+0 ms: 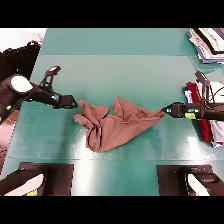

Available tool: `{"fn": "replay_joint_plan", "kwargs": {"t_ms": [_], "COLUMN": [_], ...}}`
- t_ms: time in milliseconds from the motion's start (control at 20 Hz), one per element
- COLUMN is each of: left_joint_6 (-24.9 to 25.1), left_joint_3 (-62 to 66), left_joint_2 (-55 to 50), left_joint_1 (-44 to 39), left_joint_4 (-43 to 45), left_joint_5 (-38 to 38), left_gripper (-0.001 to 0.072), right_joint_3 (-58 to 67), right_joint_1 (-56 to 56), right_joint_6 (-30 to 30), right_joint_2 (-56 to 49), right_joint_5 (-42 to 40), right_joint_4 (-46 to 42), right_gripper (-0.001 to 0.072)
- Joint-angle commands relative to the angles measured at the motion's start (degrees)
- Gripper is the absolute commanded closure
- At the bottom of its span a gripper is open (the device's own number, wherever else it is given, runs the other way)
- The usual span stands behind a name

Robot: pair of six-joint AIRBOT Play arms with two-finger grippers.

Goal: Fold the shirts.

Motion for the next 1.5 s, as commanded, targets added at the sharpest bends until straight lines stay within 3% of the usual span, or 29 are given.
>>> {"fn": "replay_joint_plan", "kwargs": {"t_ms": [0,300,350,400,450,650,1000,1300,1450], "left_joint_6": [7.7,6.8,6.1,6.2,6.1,4.0,1.5,1.4,-0.1], "left_joint_3": [-0.2,-0.2,-0.1,0.2,0.8,7.9,35.0,57.4,65.7], "left_joint_2": [-7.0,-12.2,-12.1,-12.0,-12.0,-8.6,13.7,23.3,23.3], "left_joint_1": [-0.2,-4.2,-4.2,-4.2,-4.2,-3.1,2.1,2.1,2.1], "left_joint_4": [-12.1,-11.5,-11.5,-11.3,-11.3,-9.4,0.5,2.4,2.3], "left_joint_5": [1.1,4.7,4.7,4.6,4.2,2.1,2.3,2.7,3.9], "left_gripper": [0.0207,0.0210,0.0292,0.0565,0.0682,0.0682,0.0681,0.0682,0.0682], "right_joint_3": [0.0,0.0,0.0,0.0,0.0,5.0,33.9,57.8,65.4], "right_joint_1": [0.0,0.0,0.0,0.0,0.0,0.0,-0.1,-0.2,-0.2], "right_joint_6": [0.1,0.1,0.1,0.1,0.1,0.0,-3.1,-2.4,1.5], "right_joint_2": [0.0,0.0,0.0,0.0,0.0,-0.2,-0.2,-0.2,-0.2], "right_joint_5": [-0.3,-0.5,-0.7,-1.3,-1.9,-3.1,-3.8,1.7,4.9], "right_joint_4": [0.0,0.0,0.0,0.0,0.0,-0.2,-1.4,-12.5,-20.2], "right_gripper": [0.0698,0.0698,0.0698,0.0698,0.0698,0.0698,0.0698,0.0698,0.0699]}}
